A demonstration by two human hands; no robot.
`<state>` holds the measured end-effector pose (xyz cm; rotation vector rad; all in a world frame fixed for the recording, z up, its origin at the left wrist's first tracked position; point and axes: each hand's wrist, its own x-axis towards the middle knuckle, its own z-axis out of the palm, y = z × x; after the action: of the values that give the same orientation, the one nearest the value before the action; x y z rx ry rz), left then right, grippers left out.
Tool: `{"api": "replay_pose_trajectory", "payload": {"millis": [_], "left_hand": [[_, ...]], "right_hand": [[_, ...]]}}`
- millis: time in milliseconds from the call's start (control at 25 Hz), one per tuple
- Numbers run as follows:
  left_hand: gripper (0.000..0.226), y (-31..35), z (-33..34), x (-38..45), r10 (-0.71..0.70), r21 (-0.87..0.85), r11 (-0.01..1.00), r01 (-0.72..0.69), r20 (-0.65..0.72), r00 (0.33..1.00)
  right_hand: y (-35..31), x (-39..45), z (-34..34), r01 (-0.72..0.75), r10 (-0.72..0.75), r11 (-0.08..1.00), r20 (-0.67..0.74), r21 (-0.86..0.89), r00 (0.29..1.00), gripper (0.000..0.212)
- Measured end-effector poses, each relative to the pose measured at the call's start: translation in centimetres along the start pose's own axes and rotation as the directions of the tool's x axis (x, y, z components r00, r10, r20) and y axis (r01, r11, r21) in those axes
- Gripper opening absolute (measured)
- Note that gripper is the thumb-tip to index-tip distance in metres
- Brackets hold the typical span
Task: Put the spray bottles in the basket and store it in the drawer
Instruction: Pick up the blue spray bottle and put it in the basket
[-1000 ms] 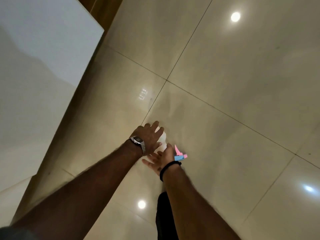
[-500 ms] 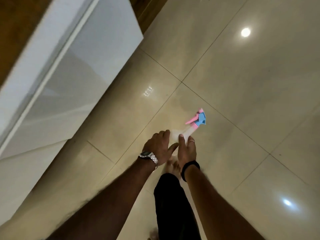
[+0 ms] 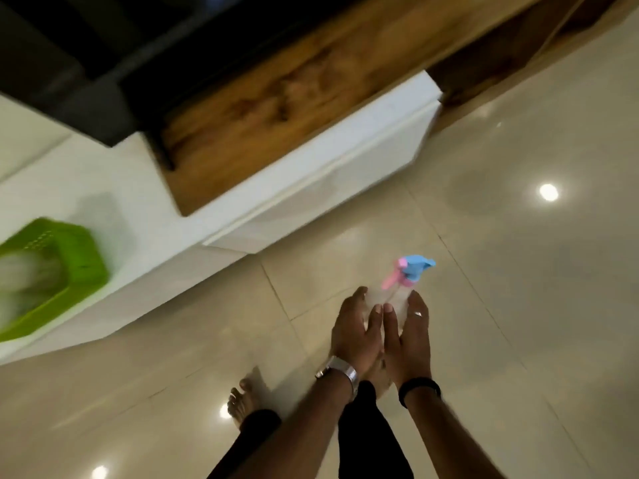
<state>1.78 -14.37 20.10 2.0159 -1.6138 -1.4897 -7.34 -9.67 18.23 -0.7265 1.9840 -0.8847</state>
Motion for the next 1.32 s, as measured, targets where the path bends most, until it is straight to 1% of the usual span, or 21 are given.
{"api": "replay_pose_trajectory", "payload": {"millis": [80, 160, 240, 280, 360, 440, 520, 600, 680, 760, 840, 880, 960, 1000, 1040, 1120, 1160, 1200, 1320], "left_hand": [[0.052, -1.3, -4.0, -1.8, -0.006, -0.075, 0.997, -0.004, -0.137, 0.990], [0.052, -2.9, -8.4, -3.2, -0.007, -0.127, 0.992, -0.027, -0.262, 0.965], [0.051, -5.0, -12.8, -4.4, -0.017, -0.203, 0.977, -0.058, -0.348, 0.937], [0.050, -6.2, -15.0, -4.8, -0.028, -0.248, 0.966, -0.074, -0.386, 0.922], [0.047, -7.6, -18.9, -5.6, -0.058, -0.319, 0.941, -0.109, -0.473, 0.879], [0.045, -10.0, -23.5, -6.2, -0.110, -0.398, 0.905, -0.151, -0.561, 0.820], [0.045, -12.6, -28.4, -6.6, -0.143, -0.433, 0.881, -0.192, -0.629, 0.764], [0.046, -15.2, -33.3, -6.8, -0.153, -0.437, 0.870, -0.229, -0.681, 0.717], [0.047, -16.8, -37.8, -6.7, -0.155, -0.440, 0.858, -0.266, -0.716, 0.681], [0.049, -18.6, -42.1, -6.3, -0.148, -0.447, 0.846, -0.291, -0.721, 0.677], [0.053, -20.3, -45.4, -5.9, -0.143, -0.432, 0.864, -0.259, -0.704, 0.696], [0.055, -21.5, -46.6, -5.5, -0.167, -0.450, 0.864, -0.226, -0.679, 0.715], [0.058, -24.3, -48.3, -5.1, -0.282, -0.529, 0.840, -0.119, -0.614, 0.738], [0.060, -25.6, -48.9, -5.0, -0.360, -0.588, 0.806, -0.063, -0.573, 0.737], [0.063, -26.9, -49.5, -4.8, -0.442, -0.661, 0.750, -0.024, -0.528, 0.725], [0.070, -29.1, -50.5, -4.4, -0.580, -0.790, 0.613, 0.015, -0.437, 0.687], [0.072, -30.1, -50.9, -4.0, -0.616, -0.821, 0.570, 0.023, -0.408, 0.674], [0.073, -31.1, -51.3, -3.5, -0.631, -0.832, 0.554, 0.031, -0.396, 0.667], [0.072, -32.7, -52.5, -2.2, -0.617, -0.826, 0.564, 0.025, -0.401, 0.677]], "right_hand": [[-2.9, -2.2, 2.9, 0.071, -0.070, 0.997, 0.072, -0.016, 0.995, 0.048], [-6.0, -4.0, 6.0, 0.137, -0.130, 0.990, 0.154, -0.037, 0.980, 0.055], [-9.1, -5.6, 9.2, 0.270, -0.248, 0.960, 0.234, -0.070, 0.940, 0.061], [-10.7, -6.3, 11.2, 0.340, -0.309, 0.937, 0.271, -0.076, 0.912, 0.060], [-13.4, -7.6, 14.6, 0.424, -0.376, 0.902, 0.333, -0.081, 0.864, 0.055], [-16.4, -9.6, 19.4, 0.465, -0.402, 0.883, 0.401, -0.067, 0.823, 0.057], [-19.1, -11.8, 24.5, 0.512, -0.445, 0.858, 0.450, -0.031, 0.774, 0.057], [-21.5, -13.7, 29.8, 0.550, -0.488, 0.835, 0.470, 0.005, 0.736, 0.056], [-23.6, -15.0, 34.2, 0.593, -0.546, 0.804, 0.456, 0.048, 0.703, 0.055], [-26.0, -16.0, 38.6, 0.640, -0.599, 0.765, 0.441, 0.069, 0.669, 0.055], [-28.3, -16.7, 41.9, 0.674, -0.628, 0.736, 0.441, 0.070, 0.641, 0.057], [-29.2, -16.8, 43.5, 0.694, -0.639, 0.718, 0.436, 0.045, 0.633, 0.058], [-30.8, -16.5, 46.3, 0.735, -0.654, 0.677, 0.431, -0.032, 0.622, 0.058], [-31.2, -16.1, 47.4, 0.756, -0.661, 0.650, 0.433, -0.079, 0.614, 0.056], [-31.4, -15.5, 48.6, 0.775, -0.664, 0.618, 0.437, -0.137, 0.607, 0.054], [-30.7, -14.3, 50.4, 0.792, -0.656, 0.543, 0.449, -0.279, 0.607, 0.050], [-30.0, -13.7, 50.9, 0.784, -0.642, 0.513, 0.450, -0.350, 0.621, 0.050], [-29.1, -13.2, 51.4, 0.772, -0.632, 0.492, 0.445, -0.403, 0.635, 0.049], [-26.2, -12.5, 51.8, 0.748, -0.613, 0.452, 0.440, -0.487, 0.656, 0.046]]}}
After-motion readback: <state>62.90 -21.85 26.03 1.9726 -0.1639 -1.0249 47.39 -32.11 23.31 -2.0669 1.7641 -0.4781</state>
